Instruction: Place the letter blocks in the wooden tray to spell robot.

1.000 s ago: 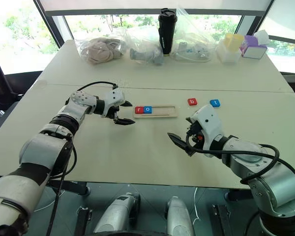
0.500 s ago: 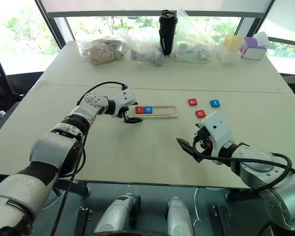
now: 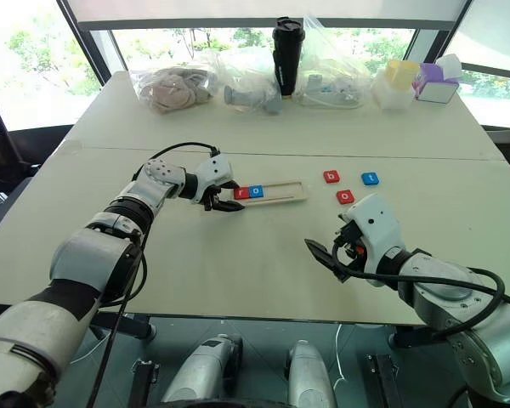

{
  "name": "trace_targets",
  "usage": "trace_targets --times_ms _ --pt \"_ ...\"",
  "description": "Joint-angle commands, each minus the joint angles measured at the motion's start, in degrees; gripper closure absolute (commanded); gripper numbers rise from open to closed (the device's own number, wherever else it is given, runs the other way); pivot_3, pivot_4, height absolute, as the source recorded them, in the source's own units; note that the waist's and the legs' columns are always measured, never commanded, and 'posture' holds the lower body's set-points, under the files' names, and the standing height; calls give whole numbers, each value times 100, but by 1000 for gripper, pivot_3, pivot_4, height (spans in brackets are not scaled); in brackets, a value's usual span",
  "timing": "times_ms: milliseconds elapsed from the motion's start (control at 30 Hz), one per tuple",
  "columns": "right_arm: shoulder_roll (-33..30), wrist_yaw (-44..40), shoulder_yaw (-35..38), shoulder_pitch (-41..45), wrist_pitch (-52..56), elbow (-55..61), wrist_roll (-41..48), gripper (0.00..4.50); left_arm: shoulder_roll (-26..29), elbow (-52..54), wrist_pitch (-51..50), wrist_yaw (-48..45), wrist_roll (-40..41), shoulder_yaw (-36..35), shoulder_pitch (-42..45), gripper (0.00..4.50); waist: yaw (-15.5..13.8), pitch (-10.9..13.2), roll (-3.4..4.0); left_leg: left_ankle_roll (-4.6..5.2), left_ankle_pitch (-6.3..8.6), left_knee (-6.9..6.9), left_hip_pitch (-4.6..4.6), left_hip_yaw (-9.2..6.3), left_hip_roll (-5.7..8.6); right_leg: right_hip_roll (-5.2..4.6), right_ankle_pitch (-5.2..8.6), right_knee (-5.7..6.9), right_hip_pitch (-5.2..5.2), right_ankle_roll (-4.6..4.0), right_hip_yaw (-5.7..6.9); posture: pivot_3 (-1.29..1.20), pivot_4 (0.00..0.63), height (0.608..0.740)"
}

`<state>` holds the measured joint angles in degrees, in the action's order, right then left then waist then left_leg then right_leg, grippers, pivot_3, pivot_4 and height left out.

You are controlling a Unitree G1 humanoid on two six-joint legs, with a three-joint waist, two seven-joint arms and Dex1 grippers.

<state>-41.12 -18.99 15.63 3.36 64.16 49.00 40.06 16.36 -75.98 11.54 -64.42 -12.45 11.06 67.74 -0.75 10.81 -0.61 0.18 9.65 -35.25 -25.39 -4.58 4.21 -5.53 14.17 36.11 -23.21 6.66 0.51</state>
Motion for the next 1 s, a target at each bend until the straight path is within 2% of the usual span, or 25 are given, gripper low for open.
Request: trace_targets --times_ms 33,200,400,567,700,1000 --pt "-28 -33 26 54 -143 7 -22 0 51 -45 65 -542 -34 11 -122 2009 0 0 0 0 0 0 0 0 0 0 0 0 0 0 0 0 150 740" --pt "-68 -117 148 -100 -249 -89 -76 0 331 391 733 -1423 -60 180 -316 2009 2 0 0 1 0 2 -2 1 0 -2 0 -1 -3 -1 -1 0 150 740" --pt "54 -102 -83 -230 -453 -233 -228 0 437 1728 282 -1711 321 110 -940 2009 7 0 1 1 1 3 -2 1 -1 -6 1 -1 -5 -3 -5 0 150 740" --pt "145 -150 -353 -177 -700 -484 -395 0 587 3437 -852 -1491 444 158 -1658 2009 8 0 1 1 1 3 -2 0 -2 -7 9 -1 -5 -17 -8 0 150 740" --pt "165 -209 -486 -72 -855 -661 -492 0 729 4388 -1573 -1233 370 290 -2092 2009 7 -1 2 1 1 2 -1 0 -2 -5 8 0 -5 -17 -9 0 150 740" --pt "165 -322 -576 -75 -1076 -844 -646 0 855 4746 -1682 -878 338 594 -2273 2009 3 -1 3 1 1 2 1 -1 -3 -4 9 1 -6 -20 -9 0 150 740"
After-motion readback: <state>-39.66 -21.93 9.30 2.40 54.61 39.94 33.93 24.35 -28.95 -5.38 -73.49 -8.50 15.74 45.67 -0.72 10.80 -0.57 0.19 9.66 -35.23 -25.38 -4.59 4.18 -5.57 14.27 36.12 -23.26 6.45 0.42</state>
